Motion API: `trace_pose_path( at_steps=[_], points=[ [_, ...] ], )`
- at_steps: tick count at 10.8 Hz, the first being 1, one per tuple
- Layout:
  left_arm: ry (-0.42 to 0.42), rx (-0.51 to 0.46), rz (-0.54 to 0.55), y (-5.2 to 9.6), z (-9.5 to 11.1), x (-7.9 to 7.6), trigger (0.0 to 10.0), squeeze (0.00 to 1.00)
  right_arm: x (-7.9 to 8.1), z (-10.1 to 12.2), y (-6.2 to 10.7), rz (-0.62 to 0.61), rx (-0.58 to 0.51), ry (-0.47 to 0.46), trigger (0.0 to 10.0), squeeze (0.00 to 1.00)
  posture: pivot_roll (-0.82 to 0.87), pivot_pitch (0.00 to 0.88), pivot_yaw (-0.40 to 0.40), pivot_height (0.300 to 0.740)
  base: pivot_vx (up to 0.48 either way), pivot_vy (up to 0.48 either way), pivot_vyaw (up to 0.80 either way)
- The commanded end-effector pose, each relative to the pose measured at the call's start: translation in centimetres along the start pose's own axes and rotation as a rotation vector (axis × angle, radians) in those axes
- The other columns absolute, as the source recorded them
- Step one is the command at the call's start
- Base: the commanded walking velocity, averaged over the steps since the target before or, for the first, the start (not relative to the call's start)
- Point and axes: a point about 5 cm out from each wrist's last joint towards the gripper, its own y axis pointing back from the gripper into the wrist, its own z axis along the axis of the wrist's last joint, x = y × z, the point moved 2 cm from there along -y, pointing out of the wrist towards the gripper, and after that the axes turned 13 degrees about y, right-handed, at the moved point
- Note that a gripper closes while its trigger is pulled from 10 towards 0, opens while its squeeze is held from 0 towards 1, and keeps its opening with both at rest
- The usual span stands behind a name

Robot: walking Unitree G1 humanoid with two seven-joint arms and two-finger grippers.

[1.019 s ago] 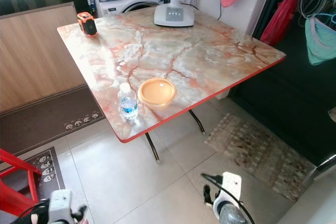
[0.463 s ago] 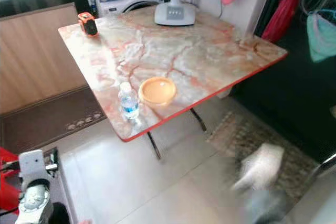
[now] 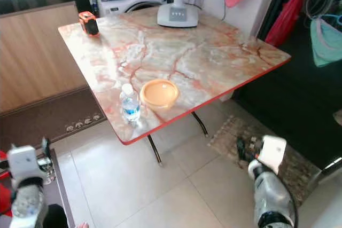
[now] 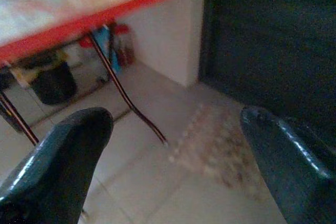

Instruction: Restocking fridge

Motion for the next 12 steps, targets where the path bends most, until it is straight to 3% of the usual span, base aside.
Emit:
trace_pose_path(
  at_steps=[1, 3, 5, 6, 7, 8, 9, 10, 12],
  points=[
    [-0.017, -0.092, 0.011, -0.6, 1.9, 0.6, 10.0, 0.0, -0.2, 0.1, 0.2, 0.011, -0.009, 0.015, 10.0, 0.0, -0.01, 0.0, -0.036, 0.74, 0.0, 0.0, 0.0],
    [0.015, -0.211, 0.008, -1.3, 5.0, 0.5, 10.0, 0.0, -0.1, -3.5, 1.6, 0.01, 0.17, 0.022, 10.0, 0.0, 0.0, 0.0, -0.045, 0.74, 0.0, 0.0, 0.0],
    [0.062, -0.334, -0.121, -2.9, 9.7, -2.7, 10.0, 0.0, 2.1, -11.1, 6.8, 0.098, 0.565, 0.184, 10.0, 0.0, 0.02, 0.0, -0.054, 0.74, 0.0, 0.0, 0.0],
    [0.071, -0.363, -0.191, -3.1, 11.2, -4.2, 10.0, 0.0, 2.4, -12.8, 8.5, 0.136, 0.658, 0.247, 10.0, 0.0, 0.05, 0.0, -0.058, 0.74, 0.0, 0.0, 0.0],
    [0.063, -0.312, -0.347, -3.3, 12.2, -7.2, 10.0, 0.0, 3.1, -14.6, 10.5, 0.182, 0.763, 0.268, 10.0, 0.0, 0.06, 0.0, -0.06, 0.74, 0.0, 0.0, 0.0],
    [0.124, -0.306, -0.504, -2.6, 14.0, -9.9, 10.0, 0.0, 4.7, -14.9, 10.9, 0.262, 0.764, 0.271, 10.0, 0.0, 0.05, 0.0, -0.057, 0.74, 0.0, 0.0, 0.0],
    [0.133, -0.304, -0.603, -1.9, 15.0, -11.6, 10.0, 0.0, 5.4, -14.9, 10.8, 0.281, 0.758, 0.248, 10.0, 0.0, 0.06, 0.0, -0.058, 0.74, 0.0, 0.0, 0.0],
    [0.199, -0.32, -0.708, -0.9, 17.0, -13.5, 10.0, 0.0, 5.8, -14.9, 10.7, 0.288, 0.751, 0.24, 10.0, 0.0, 0.06, 0.0, -0.061, 0.74, 0.0, 0.0, 0.0],
    [0.281, -0.282, -0.742, -0.1, 17.8, -14.6, 10.0, 0.0, 5.4, -15.1, 11.1, 0.289, 0.756, 0.245, 10.0, 0.0, 0.07, 0.0, -0.066, 0.74, 0.0, 0.0, 0.0]
  ],
)
